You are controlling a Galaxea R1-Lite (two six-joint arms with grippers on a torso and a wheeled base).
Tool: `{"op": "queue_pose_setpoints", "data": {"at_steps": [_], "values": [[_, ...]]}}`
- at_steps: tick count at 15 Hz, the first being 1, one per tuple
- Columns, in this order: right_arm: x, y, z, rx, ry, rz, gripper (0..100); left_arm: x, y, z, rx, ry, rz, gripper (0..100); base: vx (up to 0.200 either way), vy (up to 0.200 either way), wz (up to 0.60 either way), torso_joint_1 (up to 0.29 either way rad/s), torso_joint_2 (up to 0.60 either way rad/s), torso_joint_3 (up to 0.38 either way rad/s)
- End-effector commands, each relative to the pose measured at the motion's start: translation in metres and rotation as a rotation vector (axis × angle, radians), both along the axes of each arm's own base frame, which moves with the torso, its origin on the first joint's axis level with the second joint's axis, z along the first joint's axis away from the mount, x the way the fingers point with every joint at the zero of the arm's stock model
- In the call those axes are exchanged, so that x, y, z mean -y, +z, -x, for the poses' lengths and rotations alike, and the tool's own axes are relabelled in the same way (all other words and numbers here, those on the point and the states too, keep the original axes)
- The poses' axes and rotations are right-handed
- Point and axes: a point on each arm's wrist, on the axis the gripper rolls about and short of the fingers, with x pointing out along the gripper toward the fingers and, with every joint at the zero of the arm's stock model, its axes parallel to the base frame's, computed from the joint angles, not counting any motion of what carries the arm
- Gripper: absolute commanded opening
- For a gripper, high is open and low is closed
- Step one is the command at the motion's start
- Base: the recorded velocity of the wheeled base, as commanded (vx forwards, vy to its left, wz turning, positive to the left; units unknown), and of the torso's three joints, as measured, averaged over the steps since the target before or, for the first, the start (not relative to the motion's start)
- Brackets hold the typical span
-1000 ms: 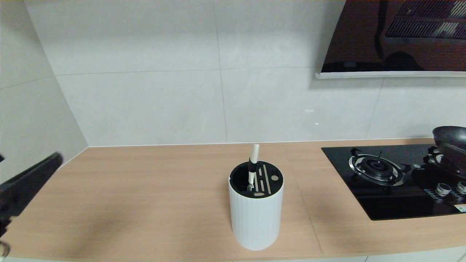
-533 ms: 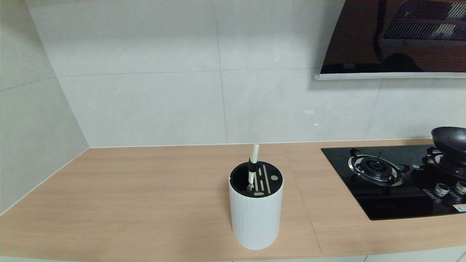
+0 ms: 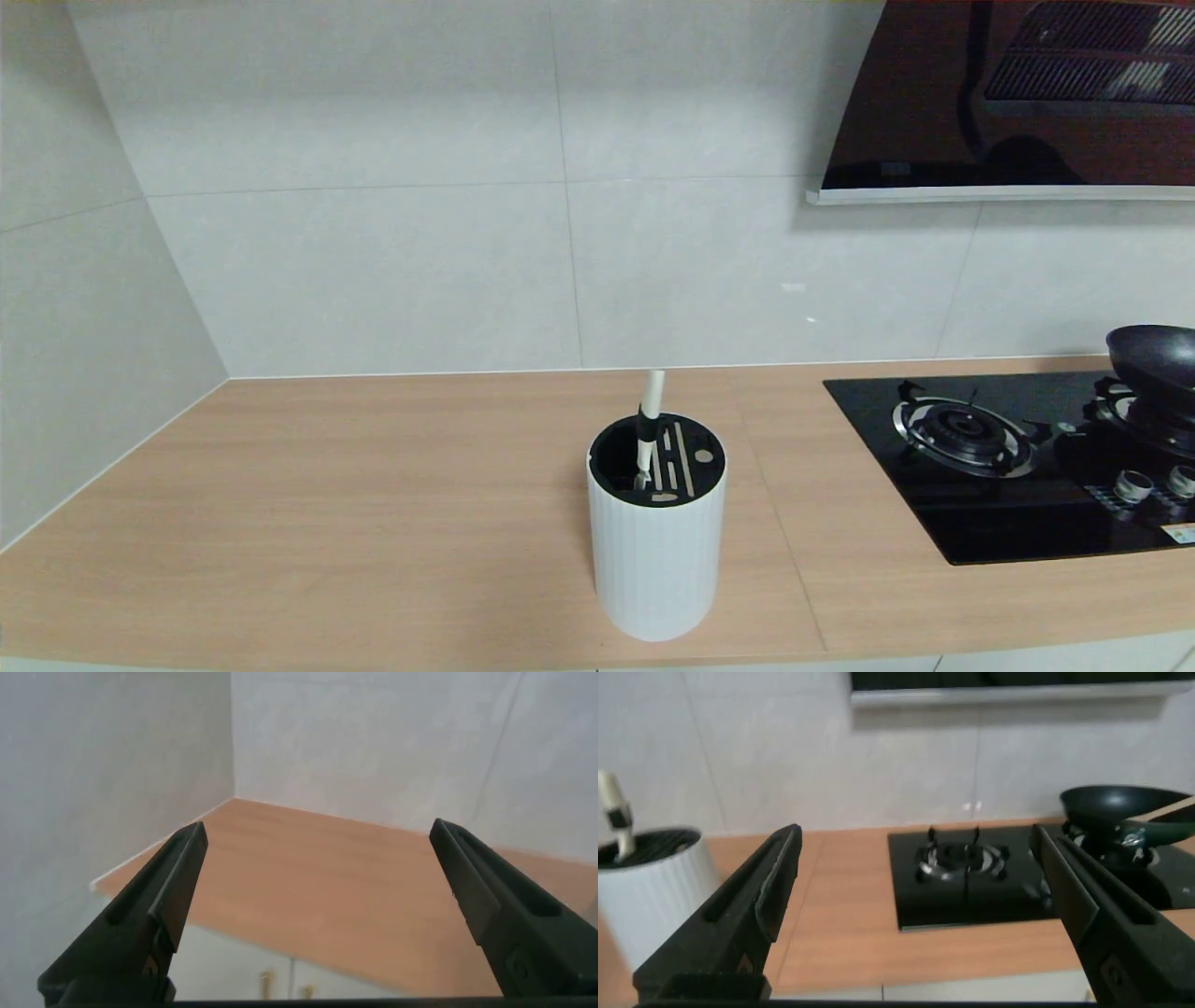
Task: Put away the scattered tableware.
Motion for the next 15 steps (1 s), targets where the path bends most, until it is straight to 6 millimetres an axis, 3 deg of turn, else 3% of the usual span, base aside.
{"op": "queue_pose_setpoints", "data": {"at_steps": [1,2,5,8,12,14,15], "values": [[0.0,-0.015,-0.006,-0.024,0.003,0.004,100,0.001,-0.021,-0.009,-0.047,0.012,-0.005,100,0.0,0.0,0.0,0.0,0.0,0.0],[-0.001,-0.033,-0.016,-0.039,0.054,0.018,100,0.003,-0.044,-0.021,-0.103,-0.083,-0.008,100,0.0,0.0,0.0,0.0,0.0,0.0],[-0.003,-0.045,-0.021,-0.06,0.12,0.031,100,0.004,-0.062,-0.03,-0.109,-0.148,-0.02,100,0.0,0.0,0.0,0.0,0.0,0.0],[-0.004,-0.057,-0.022,-0.175,0.161,0.028,100,0.006,-0.064,-0.032,-0.101,-0.248,-0.006,100,0.0,0.0,0.0,0.0,0.0,0.0],[-0.005,-0.057,-0.022,-0.176,0.224,0.047,100,0.008,-0.068,-0.032,-0.13,-0.349,0.011,100,0.0,0.0,0.0,0.0,0.0,0.0],[-0.007,-0.058,-0.022,-0.182,0.282,0.131,100,0.009,-0.068,-0.032,-0.13,-0.351,0.01,100,0.0,0.0,0.0,0.0,0.0,0.0],[-0.006,-0.058,-0.023,-0.186,0.229,0.207,100,0.009,-0.068,-0.032,-0.13,-0.351,0.013,100,0.0,0.0,0.0,0.0,0.0,0.0]]}}
